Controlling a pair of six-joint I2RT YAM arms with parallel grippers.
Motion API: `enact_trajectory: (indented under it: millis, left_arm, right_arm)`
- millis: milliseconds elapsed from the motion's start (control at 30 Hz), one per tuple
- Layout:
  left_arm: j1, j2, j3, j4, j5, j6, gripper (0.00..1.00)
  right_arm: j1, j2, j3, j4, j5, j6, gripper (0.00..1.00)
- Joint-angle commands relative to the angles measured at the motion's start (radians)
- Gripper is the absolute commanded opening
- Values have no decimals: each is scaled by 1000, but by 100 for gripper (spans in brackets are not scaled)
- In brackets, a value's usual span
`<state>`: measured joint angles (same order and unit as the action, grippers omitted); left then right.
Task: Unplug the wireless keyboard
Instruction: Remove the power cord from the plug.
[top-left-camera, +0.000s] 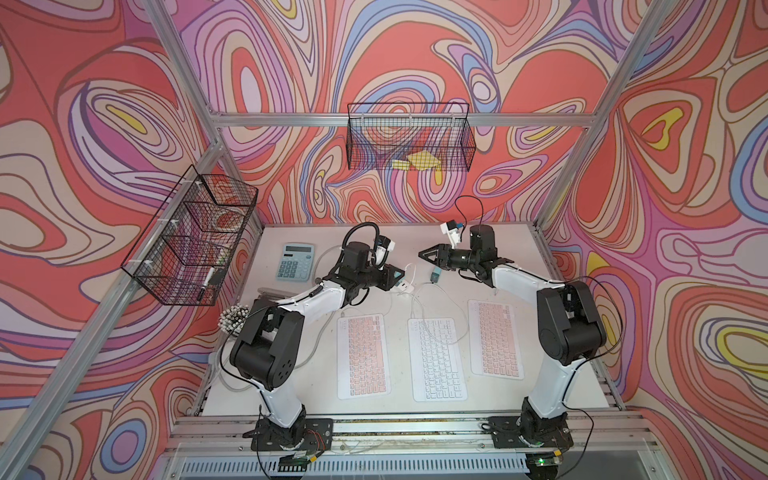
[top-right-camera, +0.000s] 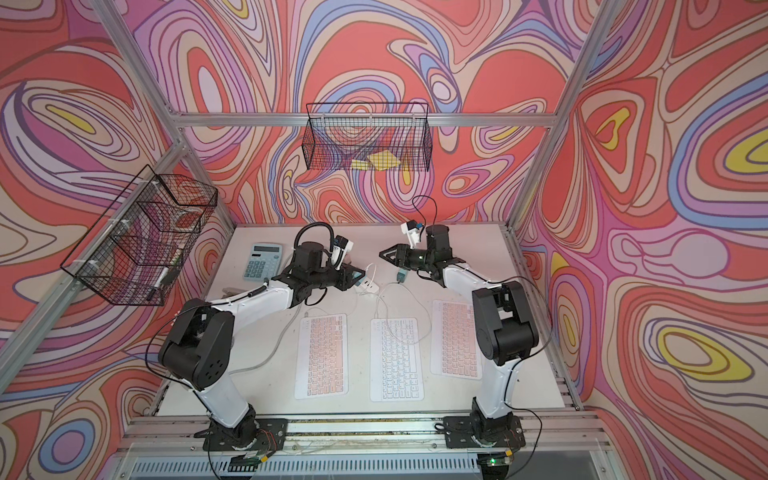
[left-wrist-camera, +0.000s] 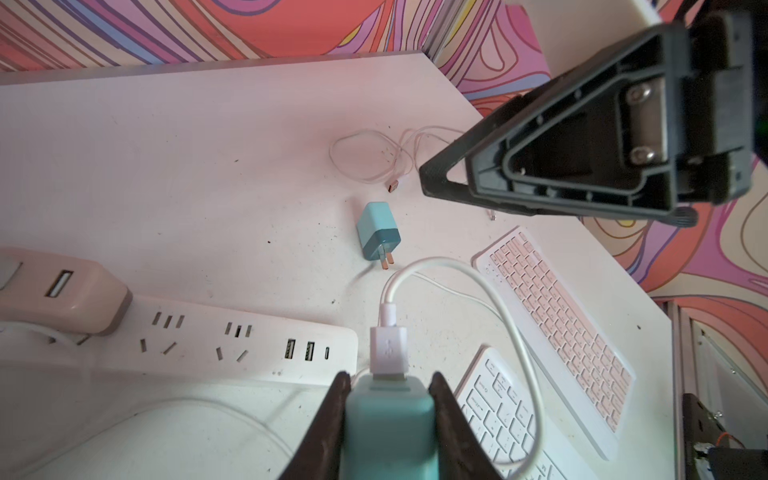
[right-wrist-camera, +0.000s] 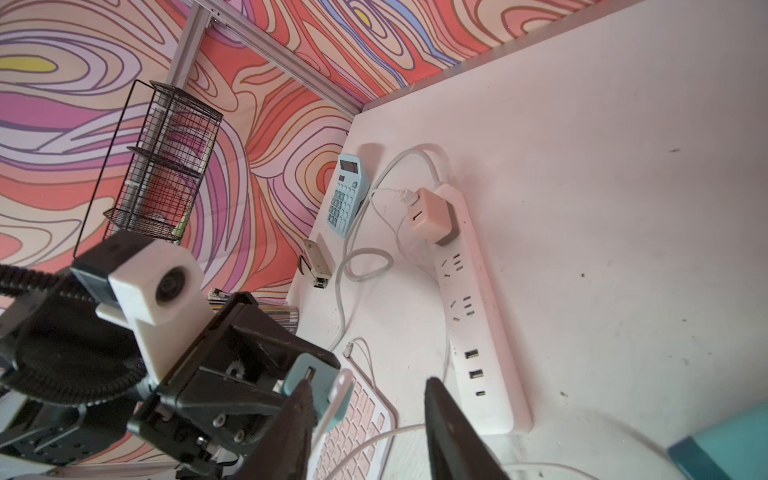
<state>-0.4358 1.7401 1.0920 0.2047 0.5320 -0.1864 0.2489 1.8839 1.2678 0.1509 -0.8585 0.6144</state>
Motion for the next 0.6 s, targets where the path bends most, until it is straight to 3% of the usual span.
enact_trajectory:
  millis: [0,367,567]
  left_arm:
    - [-7,-30,-5,5,-56,69,0]
    - [-24,-71,-47,51,-103,103,0]
    - [-23,-77,-62,78,-118,102,0]
  right_arm:
    - [41,35,46,-35,13,94,46]
    - [115,122,116,-175,90,64,45]
    - [143,133,122,-160,64,99,35]
